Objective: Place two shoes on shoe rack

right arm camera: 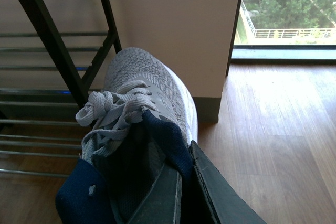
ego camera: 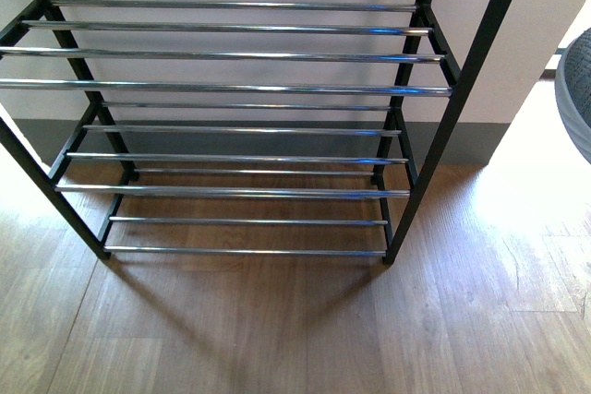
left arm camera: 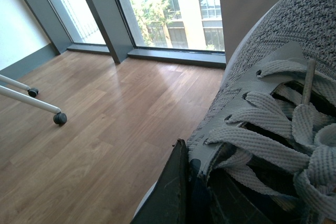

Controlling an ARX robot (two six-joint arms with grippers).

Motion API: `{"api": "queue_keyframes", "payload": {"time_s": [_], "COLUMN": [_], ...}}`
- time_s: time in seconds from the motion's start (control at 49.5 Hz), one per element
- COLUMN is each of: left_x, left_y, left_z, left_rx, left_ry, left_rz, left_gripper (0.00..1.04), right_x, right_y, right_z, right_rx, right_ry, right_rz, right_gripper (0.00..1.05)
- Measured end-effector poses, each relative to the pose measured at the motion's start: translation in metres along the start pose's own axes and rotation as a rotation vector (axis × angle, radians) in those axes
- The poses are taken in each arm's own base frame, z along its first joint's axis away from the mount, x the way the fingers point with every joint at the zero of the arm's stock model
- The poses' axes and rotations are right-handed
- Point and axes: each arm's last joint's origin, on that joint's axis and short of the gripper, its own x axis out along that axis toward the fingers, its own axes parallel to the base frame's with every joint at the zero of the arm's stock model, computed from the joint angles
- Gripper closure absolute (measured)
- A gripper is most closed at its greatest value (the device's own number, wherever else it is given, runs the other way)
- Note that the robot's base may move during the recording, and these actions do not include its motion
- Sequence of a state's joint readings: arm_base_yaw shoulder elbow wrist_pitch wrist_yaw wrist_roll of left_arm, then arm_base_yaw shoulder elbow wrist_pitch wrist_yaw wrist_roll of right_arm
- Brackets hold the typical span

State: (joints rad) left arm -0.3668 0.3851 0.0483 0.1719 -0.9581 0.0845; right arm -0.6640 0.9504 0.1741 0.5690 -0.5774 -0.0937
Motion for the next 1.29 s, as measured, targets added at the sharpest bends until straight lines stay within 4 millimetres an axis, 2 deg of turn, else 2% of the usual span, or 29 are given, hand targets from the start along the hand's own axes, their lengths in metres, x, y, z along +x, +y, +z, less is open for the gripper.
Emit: {"api": "queue_keyframes", "payload": {"time_s": [1.292], "left_x": [-0.0002], "left_y": [-0.0003], "left_z": [0.0001], "left_rx": [0.001], "left_ry": [-0.002], "left_rz": [-0.008], "left_gripper": [1.03], "right_x": [-0.0001], "right_y": [-0.0002], "right_z": [0.0000], "right_rx": [0.001], "right_ry": [0.000], "right_rz": [-0.003], "right_gripper": [1.03]}}
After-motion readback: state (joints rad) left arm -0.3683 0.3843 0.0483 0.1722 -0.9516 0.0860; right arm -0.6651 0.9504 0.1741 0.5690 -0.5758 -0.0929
